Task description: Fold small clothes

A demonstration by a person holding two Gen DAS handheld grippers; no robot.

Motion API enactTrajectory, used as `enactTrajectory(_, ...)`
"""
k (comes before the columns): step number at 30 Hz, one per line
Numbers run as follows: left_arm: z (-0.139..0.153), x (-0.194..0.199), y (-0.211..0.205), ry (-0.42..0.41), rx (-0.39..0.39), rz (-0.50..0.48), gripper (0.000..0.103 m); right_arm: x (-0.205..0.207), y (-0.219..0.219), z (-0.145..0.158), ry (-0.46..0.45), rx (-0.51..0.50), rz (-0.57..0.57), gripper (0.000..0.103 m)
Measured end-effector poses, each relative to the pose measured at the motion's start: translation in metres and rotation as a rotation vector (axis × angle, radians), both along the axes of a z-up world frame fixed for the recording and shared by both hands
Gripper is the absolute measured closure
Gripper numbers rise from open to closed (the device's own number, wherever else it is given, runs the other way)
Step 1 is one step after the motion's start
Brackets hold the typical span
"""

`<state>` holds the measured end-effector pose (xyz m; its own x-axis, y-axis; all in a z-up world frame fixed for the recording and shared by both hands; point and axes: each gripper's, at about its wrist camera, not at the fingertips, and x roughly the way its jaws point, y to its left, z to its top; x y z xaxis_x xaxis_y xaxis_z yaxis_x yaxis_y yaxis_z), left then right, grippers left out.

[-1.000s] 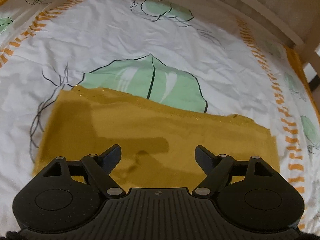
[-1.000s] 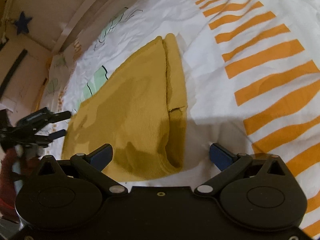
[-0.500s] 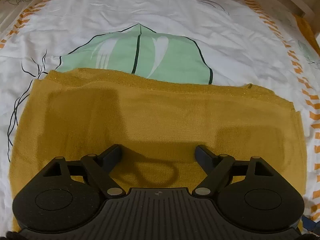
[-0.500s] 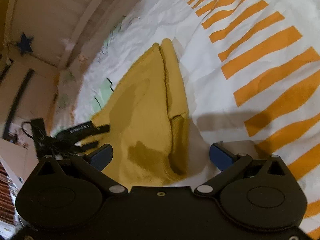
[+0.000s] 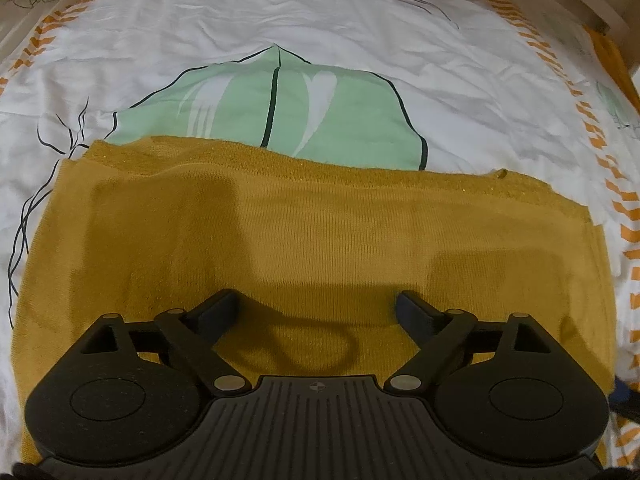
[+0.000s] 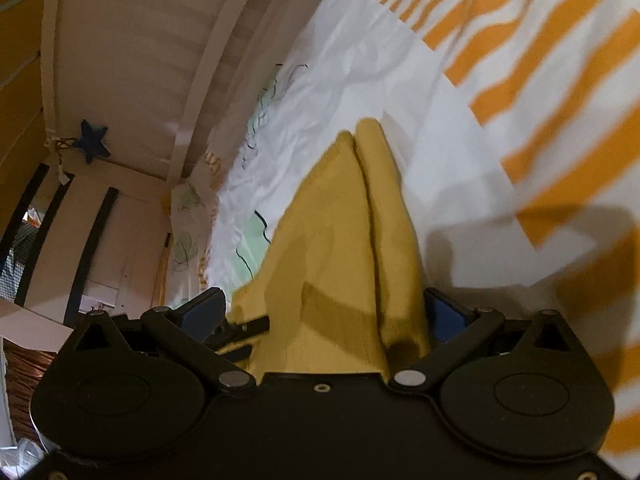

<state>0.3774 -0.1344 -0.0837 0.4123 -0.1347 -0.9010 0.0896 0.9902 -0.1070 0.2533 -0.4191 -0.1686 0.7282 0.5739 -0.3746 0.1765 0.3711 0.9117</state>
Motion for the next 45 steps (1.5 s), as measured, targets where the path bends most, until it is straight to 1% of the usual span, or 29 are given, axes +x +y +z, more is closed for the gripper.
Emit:
enactTrajectory(6,0.005,-0.014,0.004,-0.01,-0.007,0.004,0.016,0.01,-0.004,-0.002,-0.027,0.02,-0.001,0.0)
enactTrajectory(11,0.011,-0.046,0.005,-0.015,-0.008,-0.01,0.016,0.013,-0.006,-0.002,-0.03,0.018,0.015,0.0)
enactTrajectory(14,0.013,-0.067,0.004,-0.023,-0.002,-0.036,0.016,0.013,-0.008,-0.003,-0.031,0.026,0.017,0.0)
enactTrajectory(17,0.007,-0.083,0.006,0.017,-0.04,-0.039,0.016,0.013,-0.008,-0.003,-0.034,0.027,0.02,0.0)
enactTrajectory(20,0.008,-0.099,0.004,-0.023,-0.012,-0.078,0.017,0.014,-0.007,-0.003,-0.041,0.024,0.023,0.0)
enactTrajectory(22,0.011,-0.105,0.006,-0.037,-0.021,-0.093,0.019,0.014,-0.007,-0.003,-0.049,0.025,0.025,0.0)
enactTrajectory(23,0.013,-0.107,0.009,-0.04,-0.033,-0.095,0.025,0.015,-0.006,-0.003,-0.052,0.027,0.025,0.0)
enactTrajectory(25,0.019,-0.109,0.02,-0.04,-0.06,-0.096,0.025,0.016,-0.006,-0.004,-0.063,0.031,0.026,0.0)
enactTrajectory(28,0.03,-0.108,0.042,-0.058,-0.085,-0.068,0.025,0.018,-0.005,-0.005,-0.077,0.03,0.034,0.0)
enactTrajectory(32,0.047,-0.103,0.079,-0.097,-0.074,-0.013,0.025,0.02,0.001,-0.002,-0.093,0.001,0.068,0.0)
enactTrajectory(36,0.056,-0.093,0.114,-0.109,-0.071,0.038,0.025,0.021,0.009,0.003,-0.105,-0.064,0.123,0.001)
enactTrajectory(37,0.057,-0.091,0.123,-0.109,-0.068,0.05,0.025,0.021,0.011,0.004,-0.104,-0.078,0.134,0.003)
enactTrajectory(38,0.057,-0.088,0.129,-0.11,-0.068,0.067,0.025,0.021,0.013,0.006,-0.098,-0.097,0.143,0.012)
enactTrajectory(39,0.057,-0.085,0.137,-0.109,-0.07,0.084,0.025,0.021,0.014,0.006,-0.088,-0.107,0.145,0.028)
enactTrajectory(40,0.057,-0.082,0.143,-0.111,-0.078,0.098,0.025,0.02,0.015,0.003,-0.075,-0.097,0.147,0.037)
enactTrajectory(41,0.056,-0.08,0.15,-0.115,-0.093,0.113,0.025,0.02,0.015,-0.002,-0.049,-0.071,0.144,0.05)
enactTrajectory(42,0.055,-0.077,0.155,-0.113,-0.1,0.12,0.025,0.019,0.016,-0.006,-0.029,-0.058,0.134,0.059)
enactTrajectory(43,0.053,-0.074,0.159,-0.107,-0.105,0.125,0.025,0.017,0.017,-0.007,-0.019,-0.071,0.121,0.063)
enactTrajectory(44,0.051,-0.072,0.163,-0.098,-0.112,0.124,0.025,0.015,0.018,-0.007,-0.014,-0.096,0.117,0.069)
enactTrajectory(45,0.049,-0.069,0.165,-0.085,-0.119,0.117,0.025,0.015,0.019,-0.003,-0.011,-0.126,0.117,0.072)
